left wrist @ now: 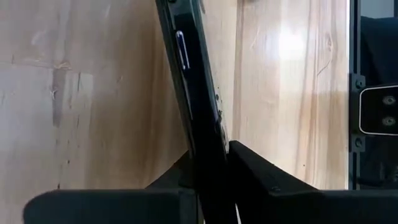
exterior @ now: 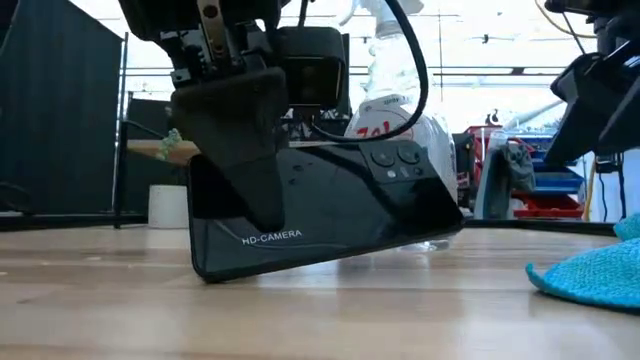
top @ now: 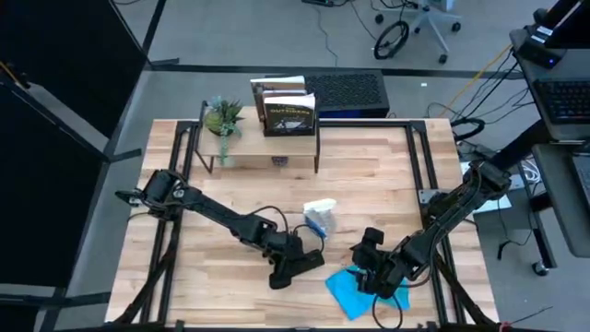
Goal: Apply microfiber cloth
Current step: Wipe the back of the black cellphone with a blue microfiber cloth
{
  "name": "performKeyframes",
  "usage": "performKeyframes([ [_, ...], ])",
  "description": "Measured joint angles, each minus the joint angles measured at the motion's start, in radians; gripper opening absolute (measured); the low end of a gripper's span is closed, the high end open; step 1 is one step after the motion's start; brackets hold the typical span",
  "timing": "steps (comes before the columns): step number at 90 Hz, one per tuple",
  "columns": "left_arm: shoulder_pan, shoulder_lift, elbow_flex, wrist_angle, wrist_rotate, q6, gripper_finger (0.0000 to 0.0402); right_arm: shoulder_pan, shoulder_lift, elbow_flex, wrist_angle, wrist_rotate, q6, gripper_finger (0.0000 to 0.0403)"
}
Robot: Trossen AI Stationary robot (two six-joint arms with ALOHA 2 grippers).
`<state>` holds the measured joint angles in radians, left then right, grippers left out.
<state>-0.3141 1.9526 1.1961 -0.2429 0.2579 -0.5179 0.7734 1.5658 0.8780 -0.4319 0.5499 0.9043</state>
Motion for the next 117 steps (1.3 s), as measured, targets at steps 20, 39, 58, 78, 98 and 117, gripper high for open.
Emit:
performKeyframes([
  [20,0.001,0.000,0.000,0.000,-0.004,0.000,0.0044,0.000,0.000,0.000,0.010,0.000,0.000,0.0302],
  [39,0.002,0.000,-0.001,-0.005,-0.017,0.000,0.0064,0.000,0.000,0.000,0.010,0.000,0.000,0.0302],
  [58,0.002,0.001,-0.001,-0.006,-0.017,0.002,0.0113,0.000,0.000,0.000,0.010,-0.001,0.000,0.0302],
  [78,0.017,0.000,-0.001,-0.032,-0.015,0.004,0.0125,0.000,0.000,0.001,-0.006,-0.033,-0.020,0.0302],
  [98,0.039,-0.001,0.000,-0.046,-0.012,0.026,0.0125,-0.002,0.000,0.001,-0.007,-0.179,-0.034,0.0302],
  [117,0.044,-0.001,0.000,-0.039,-0.012,0.031,0.0125,0.002,0.000,0.001,-0.007,-0.363,-0.029,0.0302],
])
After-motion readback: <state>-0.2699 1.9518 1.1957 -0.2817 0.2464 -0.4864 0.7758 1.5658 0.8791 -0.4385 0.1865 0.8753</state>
